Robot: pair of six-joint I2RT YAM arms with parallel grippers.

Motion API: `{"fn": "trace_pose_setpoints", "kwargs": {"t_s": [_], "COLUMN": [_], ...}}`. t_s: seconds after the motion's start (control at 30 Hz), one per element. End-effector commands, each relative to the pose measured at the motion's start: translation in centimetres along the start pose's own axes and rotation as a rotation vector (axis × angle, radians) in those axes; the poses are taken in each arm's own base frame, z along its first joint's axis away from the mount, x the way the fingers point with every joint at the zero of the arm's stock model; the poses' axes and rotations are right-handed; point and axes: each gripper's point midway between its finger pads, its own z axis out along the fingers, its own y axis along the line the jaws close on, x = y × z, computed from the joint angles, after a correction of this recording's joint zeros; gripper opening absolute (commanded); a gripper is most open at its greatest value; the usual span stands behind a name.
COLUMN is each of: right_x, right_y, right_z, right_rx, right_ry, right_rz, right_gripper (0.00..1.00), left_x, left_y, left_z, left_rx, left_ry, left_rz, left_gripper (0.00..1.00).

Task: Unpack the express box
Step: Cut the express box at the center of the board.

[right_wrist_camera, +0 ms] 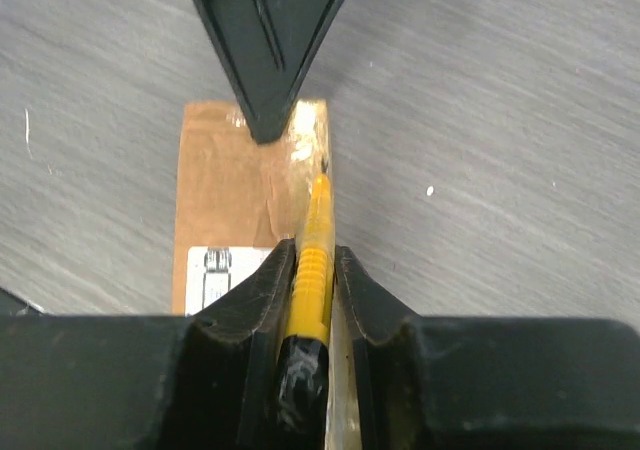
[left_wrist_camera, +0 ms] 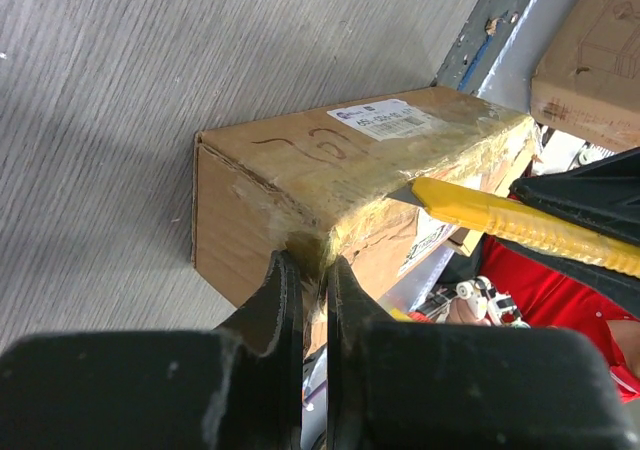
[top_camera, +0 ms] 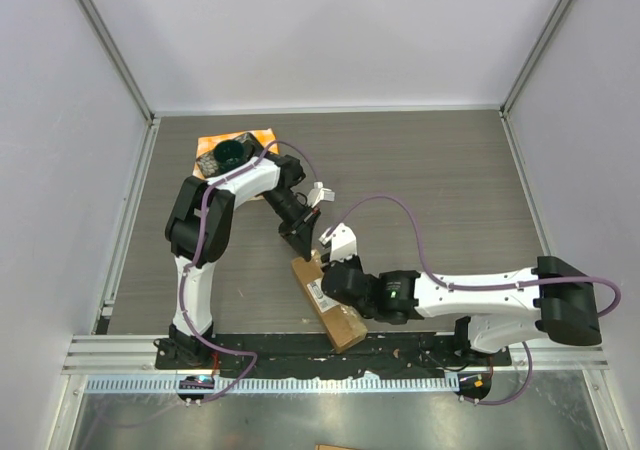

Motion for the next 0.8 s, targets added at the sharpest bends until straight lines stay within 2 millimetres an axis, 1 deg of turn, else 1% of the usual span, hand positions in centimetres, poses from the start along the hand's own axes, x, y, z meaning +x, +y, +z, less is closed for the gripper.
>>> {"fn": "trace_pose_setpoints", "kwargs": {"t_s": [0.0, 0.03, 0.2, 0.3, 0.47, 0.63, 0.77], "right_x": [7.8, 8.0, 7.7, 7.1, 5.4, 5.1, 4.8], "right_y": [-1.8, -1.9, -1.5, -1.3, -1.0, -0.8, -0.7], "right_z": [-3.8, -4.1, -5.0, -5.3, -5.4, -5.1, -5.0], "right_rx": [-0.003, -0.002, -0.011, -0.015, -0.018, -0.014, -0.016], "right_ry": [0.306, 0.313, 0.309, 0.295, 0.249, 0.251, 0.251], "right_rz": [-0.166, -0.171, -0.167, -0.161, -0.16, -0.201, -0.22], "right_gripper": [0.01, 0.01, 0.01, 0.01, 0.01, 0.01, 0.01], "left_x": [-2.7, -2.7, -2.8, -2.6, -2.4, -2.7, -2.6], "left_y": [9.5, 9.6, 9.9, 9.9, 9.7, 8.5, 7.6], "left_z": [-0.7, -0.7, -1.0, -0.8, -0.7, -1.1, -1.5], "left_rx": [-0.361, -0.368, -0.387, -0.38, -0.368, -0.34, -0.318], "left_ry": [-0.048, -0.045, -0.047, -0.042, -0.037, -0.054, -0.05], "left_rz": [0.1, 0.1, 0.101, 0.1, 0.104, 0.136, 0.17], "left_gripper": [0.0, 0.0, 0.0, 0.0, 0.0, 0.0, 0.0]}}
